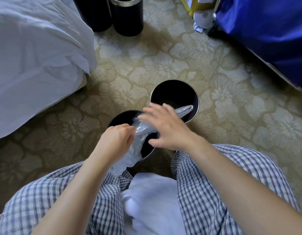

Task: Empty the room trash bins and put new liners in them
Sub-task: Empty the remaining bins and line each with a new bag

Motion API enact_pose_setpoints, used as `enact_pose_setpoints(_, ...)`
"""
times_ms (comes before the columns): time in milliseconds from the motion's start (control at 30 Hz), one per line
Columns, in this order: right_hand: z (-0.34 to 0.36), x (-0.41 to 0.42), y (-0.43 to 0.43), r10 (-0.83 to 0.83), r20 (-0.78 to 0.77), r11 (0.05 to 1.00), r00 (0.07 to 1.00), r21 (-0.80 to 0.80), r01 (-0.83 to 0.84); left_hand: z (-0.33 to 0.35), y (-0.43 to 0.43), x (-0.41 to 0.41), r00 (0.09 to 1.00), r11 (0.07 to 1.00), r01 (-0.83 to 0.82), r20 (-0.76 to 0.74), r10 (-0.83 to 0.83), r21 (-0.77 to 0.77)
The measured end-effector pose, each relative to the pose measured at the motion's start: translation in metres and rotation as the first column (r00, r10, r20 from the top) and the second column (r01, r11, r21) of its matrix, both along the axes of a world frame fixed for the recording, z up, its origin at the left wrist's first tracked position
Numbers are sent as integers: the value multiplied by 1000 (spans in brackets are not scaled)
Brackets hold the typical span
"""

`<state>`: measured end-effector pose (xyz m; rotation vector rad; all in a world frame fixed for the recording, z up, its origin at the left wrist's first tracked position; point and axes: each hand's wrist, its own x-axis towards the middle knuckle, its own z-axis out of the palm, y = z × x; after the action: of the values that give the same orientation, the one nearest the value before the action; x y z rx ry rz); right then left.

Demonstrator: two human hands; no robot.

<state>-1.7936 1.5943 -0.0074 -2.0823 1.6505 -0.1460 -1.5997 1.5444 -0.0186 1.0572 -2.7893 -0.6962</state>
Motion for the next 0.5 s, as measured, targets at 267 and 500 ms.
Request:
enact_pose_setpoints(267, 8, 6, -7, -197, 315, 977, 929, 141, 159, -2, -13, 11, 968, 953, -251, -35, 249, -170)
enact_pose_setpoints(500, 19, -12, -12, -510, 661, 860, 550, 384, 336, 5, -13, 9, 910, 910, -414, -20, 414, 25)
